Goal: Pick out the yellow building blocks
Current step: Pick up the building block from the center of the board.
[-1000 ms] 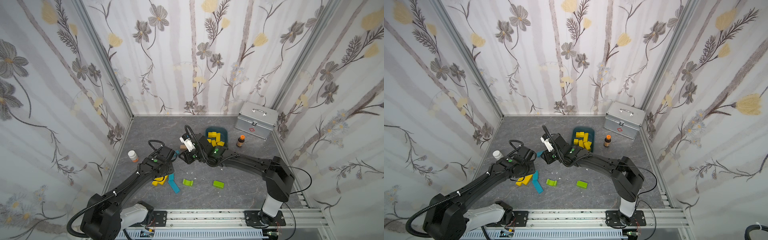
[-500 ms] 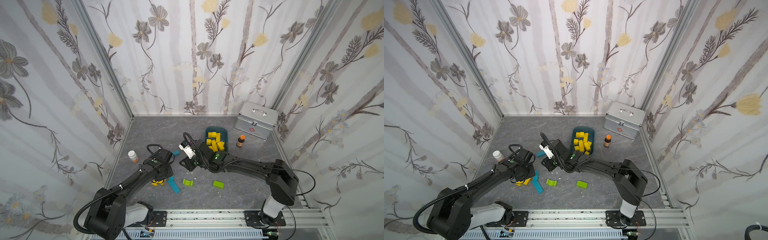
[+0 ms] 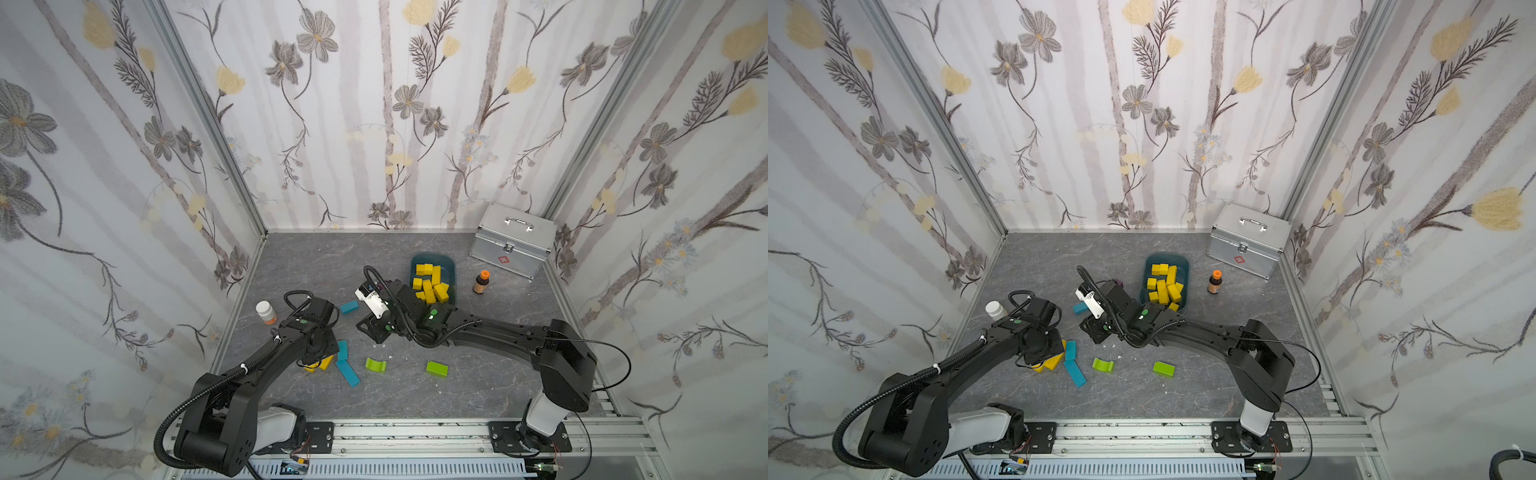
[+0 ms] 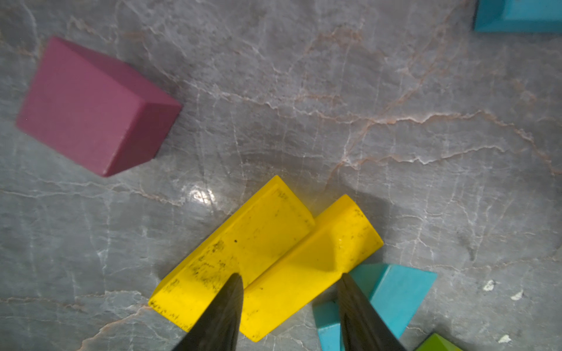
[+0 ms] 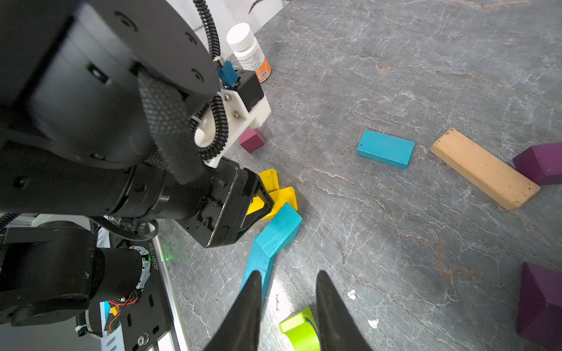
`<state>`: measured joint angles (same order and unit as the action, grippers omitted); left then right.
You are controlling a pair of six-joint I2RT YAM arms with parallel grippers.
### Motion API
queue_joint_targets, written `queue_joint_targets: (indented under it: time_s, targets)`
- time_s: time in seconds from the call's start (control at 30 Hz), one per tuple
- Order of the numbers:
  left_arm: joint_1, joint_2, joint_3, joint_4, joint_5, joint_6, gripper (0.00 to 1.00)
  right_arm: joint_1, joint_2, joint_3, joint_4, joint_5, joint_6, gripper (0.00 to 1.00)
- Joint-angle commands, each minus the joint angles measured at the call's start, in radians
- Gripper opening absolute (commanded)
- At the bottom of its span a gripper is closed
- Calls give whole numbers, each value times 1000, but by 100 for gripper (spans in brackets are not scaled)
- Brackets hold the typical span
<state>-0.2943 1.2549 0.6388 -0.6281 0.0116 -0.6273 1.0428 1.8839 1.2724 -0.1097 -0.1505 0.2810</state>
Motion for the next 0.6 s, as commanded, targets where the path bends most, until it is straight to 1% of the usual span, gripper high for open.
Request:
queue_joint_targets:
  time_s: [0.0,0.17,0.33,0.57]
  targets:
    - [3,1,-4,13,15,29,59,0,6,10,31,16,-19,33]
    - [2,1,-6,15,33,38,58,0,11,13,31,16,-18,32]
    - [1,47,-9,14,56,35,57,0,17,18,31,15,-17,33]
    - [-1,69,-8,12,52,38,59,1,23,21,31,16,-16,32]
